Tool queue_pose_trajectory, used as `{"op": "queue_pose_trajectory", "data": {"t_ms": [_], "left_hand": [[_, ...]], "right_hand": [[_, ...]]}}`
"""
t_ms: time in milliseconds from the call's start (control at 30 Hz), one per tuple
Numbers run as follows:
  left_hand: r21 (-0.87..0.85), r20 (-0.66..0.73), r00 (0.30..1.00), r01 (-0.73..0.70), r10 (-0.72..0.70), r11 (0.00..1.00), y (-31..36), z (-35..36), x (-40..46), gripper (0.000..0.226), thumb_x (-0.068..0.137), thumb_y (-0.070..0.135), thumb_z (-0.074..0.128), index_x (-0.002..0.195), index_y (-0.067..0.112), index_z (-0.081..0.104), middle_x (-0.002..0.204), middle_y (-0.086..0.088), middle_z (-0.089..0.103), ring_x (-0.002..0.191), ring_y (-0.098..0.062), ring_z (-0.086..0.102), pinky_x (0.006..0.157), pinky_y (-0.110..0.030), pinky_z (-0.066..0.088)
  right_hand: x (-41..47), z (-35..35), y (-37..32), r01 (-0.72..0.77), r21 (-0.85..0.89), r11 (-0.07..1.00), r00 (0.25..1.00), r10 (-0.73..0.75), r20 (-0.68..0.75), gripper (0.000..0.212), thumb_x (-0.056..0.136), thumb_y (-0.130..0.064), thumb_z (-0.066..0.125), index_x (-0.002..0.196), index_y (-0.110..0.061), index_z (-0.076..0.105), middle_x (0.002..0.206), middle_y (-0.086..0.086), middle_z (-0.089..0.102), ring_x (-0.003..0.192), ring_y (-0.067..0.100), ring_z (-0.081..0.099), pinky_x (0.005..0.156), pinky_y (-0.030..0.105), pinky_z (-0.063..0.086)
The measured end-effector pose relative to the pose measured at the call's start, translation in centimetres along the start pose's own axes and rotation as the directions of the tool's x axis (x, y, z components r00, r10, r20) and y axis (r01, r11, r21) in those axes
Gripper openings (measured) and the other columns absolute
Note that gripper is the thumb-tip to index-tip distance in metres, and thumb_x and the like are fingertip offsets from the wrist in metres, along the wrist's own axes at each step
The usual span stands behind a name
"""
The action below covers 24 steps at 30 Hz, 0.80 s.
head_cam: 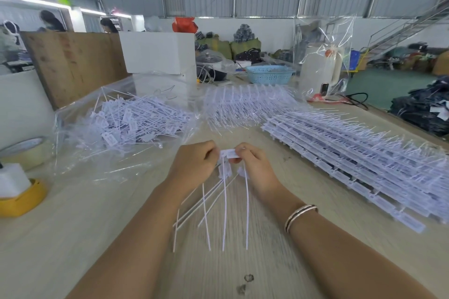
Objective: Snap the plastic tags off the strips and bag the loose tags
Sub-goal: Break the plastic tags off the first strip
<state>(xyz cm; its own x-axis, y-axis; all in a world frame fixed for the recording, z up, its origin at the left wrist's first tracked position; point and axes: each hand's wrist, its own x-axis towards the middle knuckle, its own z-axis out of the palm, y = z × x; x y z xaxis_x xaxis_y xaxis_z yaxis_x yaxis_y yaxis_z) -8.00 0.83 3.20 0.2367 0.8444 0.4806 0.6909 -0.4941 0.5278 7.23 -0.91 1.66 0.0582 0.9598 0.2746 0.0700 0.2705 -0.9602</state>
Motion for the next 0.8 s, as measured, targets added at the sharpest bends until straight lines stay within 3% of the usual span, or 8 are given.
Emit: {"op": "queue_pose_trajectory", "data": {"t_ms": [100, 200, 367, 533, 667, 800], "left_hand": [[-0.062, 0.014, 1.000, 0.016, -0.015, 0.998, -0.07, 0.06, 0.10, 0.032, 0.093, 0.019, 0.050, 0.061, 0.020, 0.045, 0.053, 0.000, 0.049, 0.053, -0.018, 0.045, 0.056, -0.032, 0.035], [-0.083, 0.039, 0.999, 0.027, -0.024, 0.996, -0.06, 0.23, 0.08, 0.034, 0.093, 0.025, 0.052, 0.059, 0.019, 0.047, 0.050, 0.004, 0.044, 0.051, -0.014, 0.041, 0.055, -0.029, 0.033], [-0.144, 0.093, 0.995, 0.036, -0.023, 0.989, 0.04, 0.28, 0.18, 0.042, 0.093, 0.024, 0.052, 0.053, 0.021, 0.038, 0.046, 0.009, 0.034, 0.047, -0.007, 0.030, 0.050, -0.023, 0.025], [-0.374, 0.149, 0.982, 0.164, -0.116, 0.913, 0.42, 0.22, 0.30, 0.035, 0.095, 0.021, 0.051, 0.062, 0.010, 0.045, 0.059, -0.004, 0.041, 0.055, -0.013, 0.036, 0.058, -0.028, 0.030], [-0.500, 0.153, 0.976, 0.213, -0.156, 0.839, 0.66, 0.27, 0.43, 0.040, 0.096, 0.021, 0.050, 0.056, 0.019, 0.045, 0.056, 0.000, 0.042, 0.056, -0.015, 0.038, 0.056, -0.026, 0.030], [-0.605, 0.126, 0.960, 0.273, -0.248, 0.748, 0.70, 0.41, 0.57, 0.038, 0.097, 0.022, 0.048, 0.059, 0.020, 0.052, 0.050, 0.008, 0.047, 0.046, -0.005, 0.043, 0.051, -0.016, 0.037]], "right_hand": [[-0.04, -0.19, 0.00, -0.008, 0.011, 1.000, 0.999, 0.008, 0.052, 0.028, 0.091, -0.013, 0.058, 0.064, -0.015, 0.059, 0.067, 0.000, 0.061, 0.074, 0.014, 0.056, 0.078, 0.031, 0.041], [-0.19, -0.14, -0.26, 0.003, 0.061, 0.998, 0.992, -0.010, 0.124, 0.025, 0.090, -0.011, 0.060, 0.066, -0.010, 0.062, 0.063, 0.002, 0.059, 0.066, 0.011, 0.055, 0.072, 0.022, 0.043], [-0.29, -0.30, -0.54, 0.006, 0.077, 0.997, 0.973, -0.024, 0.230, 0.030, 0.092, -0.008, 0.057, 0.063, -0.013, 0.062, 0.062, 0.000, 0.055, 0.064, 0.011, 0.050, 0.068, 0.021, 0.040], [-0.30, 0.04, -0.44, 0.085, 0.057, 0.995, 0.980, -0.094, 0.173, 0.024, 0.092, -0.007, 0.056, 0.070, -0.012, 0.062, 0.060, -0.007, 0.056, 0.060, 0.006, 0.051, 0.063, 0.015, 0.040], [-0.42, 0.32, -0.35, 0.174, 0.042, 0.984, 0.977, -0.178, 0.118, 0.026, 0.093, -0.005, 0.055, 0.069, -0.014, 0.061, 0.058, -0.011, 0.055, 0.059, 0.004, 0.049, 0.062, 0.015, 0.039], [-0.56, 0.34, -0.62, 0.247, 0.045, 0.968, 0.967, -0.249, 0.054, 0.025, 0.094, -0.004, 0.053, 0.073, -0.013, 0.062, 0.061, -0.013, 0.055, 0.061, 0.000, 0.049, 0.063, 0.012, 0.038]]}}
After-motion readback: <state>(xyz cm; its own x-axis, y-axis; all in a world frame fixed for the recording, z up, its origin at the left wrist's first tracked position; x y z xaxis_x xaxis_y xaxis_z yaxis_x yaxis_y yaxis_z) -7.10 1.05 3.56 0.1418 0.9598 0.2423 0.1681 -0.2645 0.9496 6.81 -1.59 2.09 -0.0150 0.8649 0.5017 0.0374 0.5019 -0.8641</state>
